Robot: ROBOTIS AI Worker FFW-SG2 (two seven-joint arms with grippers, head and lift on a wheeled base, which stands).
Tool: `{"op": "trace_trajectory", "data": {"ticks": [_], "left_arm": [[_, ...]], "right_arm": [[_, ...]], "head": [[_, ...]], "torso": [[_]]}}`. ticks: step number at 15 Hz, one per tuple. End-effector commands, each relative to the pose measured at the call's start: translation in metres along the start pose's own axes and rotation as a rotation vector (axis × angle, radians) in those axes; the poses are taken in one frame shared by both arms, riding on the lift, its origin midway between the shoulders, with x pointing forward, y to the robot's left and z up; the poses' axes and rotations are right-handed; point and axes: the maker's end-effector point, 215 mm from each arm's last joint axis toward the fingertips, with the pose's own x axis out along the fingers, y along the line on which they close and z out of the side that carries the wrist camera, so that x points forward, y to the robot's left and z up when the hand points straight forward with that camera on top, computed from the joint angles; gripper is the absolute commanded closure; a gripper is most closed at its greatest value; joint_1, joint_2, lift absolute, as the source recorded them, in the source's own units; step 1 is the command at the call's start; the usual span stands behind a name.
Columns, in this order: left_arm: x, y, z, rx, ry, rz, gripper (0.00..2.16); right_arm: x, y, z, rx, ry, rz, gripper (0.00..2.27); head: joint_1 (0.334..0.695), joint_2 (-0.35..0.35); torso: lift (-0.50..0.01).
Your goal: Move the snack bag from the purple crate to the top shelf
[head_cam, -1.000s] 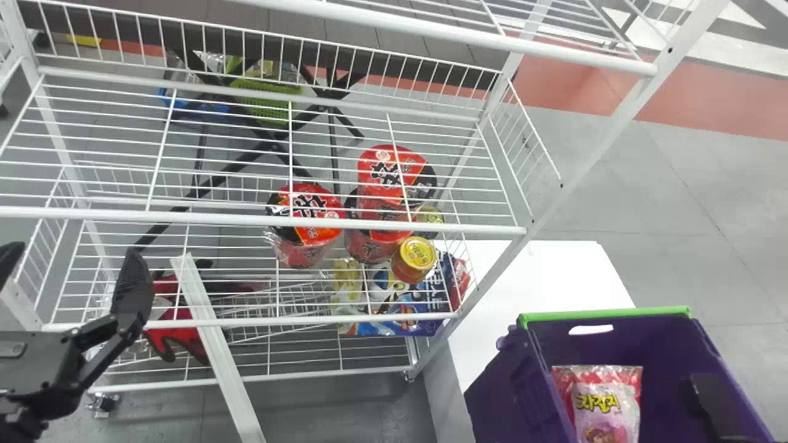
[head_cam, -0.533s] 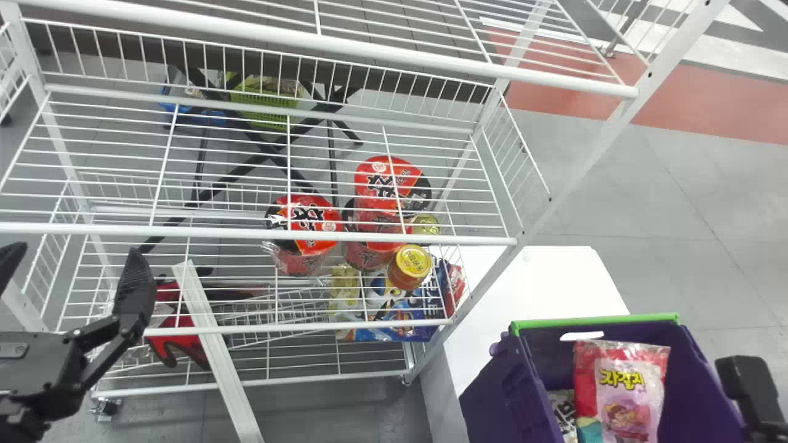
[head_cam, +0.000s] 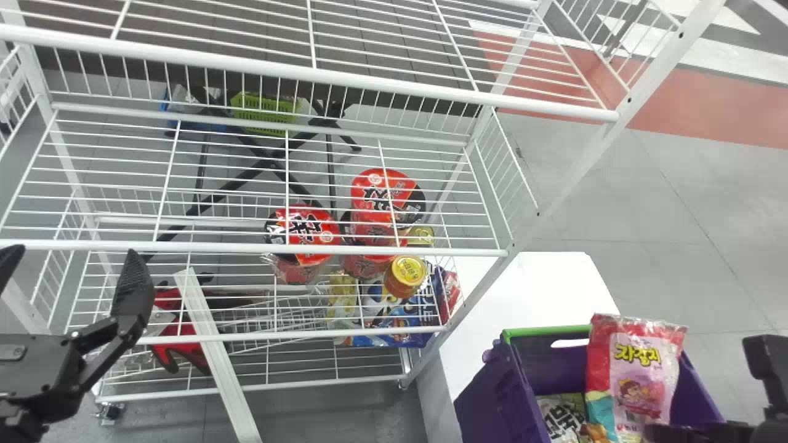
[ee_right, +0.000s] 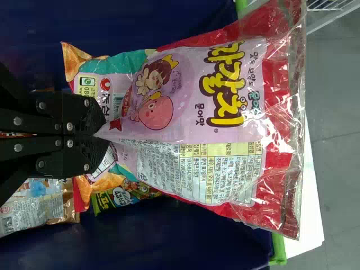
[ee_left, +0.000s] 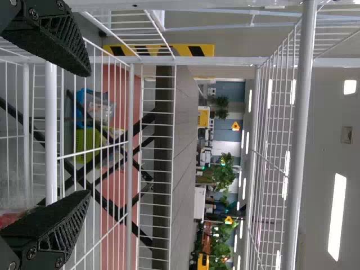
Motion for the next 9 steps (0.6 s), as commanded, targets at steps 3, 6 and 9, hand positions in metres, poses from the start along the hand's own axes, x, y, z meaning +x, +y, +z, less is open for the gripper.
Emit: {"op": "trace_trajectory", "data": {"ticks": [3, 6, 9], "left_arm": [[0.0003, -0.0006, 0.0007, -0.002, -0.002, 0.0, 0.06], [0.0004, 0.0002, 0.0008, -0.001, -0.002, 0.001, 0.06], [0.0003, 0.0003, -0.0002, 0.001, 0.001, 0.0, 0.06]], "right_arm": [[-0.0032, 0.0012, 0.0033, 0.002, -0.011, 0.0, 1.92], [-0.004, 0.0007, 0.0052, 0.002, -0.015, -0.002, 1.92], [-0.0092, 0.0003, 0.0101, 0.0, -0.029, -0.005, 1.92]], "head": [[0.695, -0.35], [0.695, -0.35], [0.695, -0.35]], "torso": [[-0.306], [-0.293], [-0.282]]}}
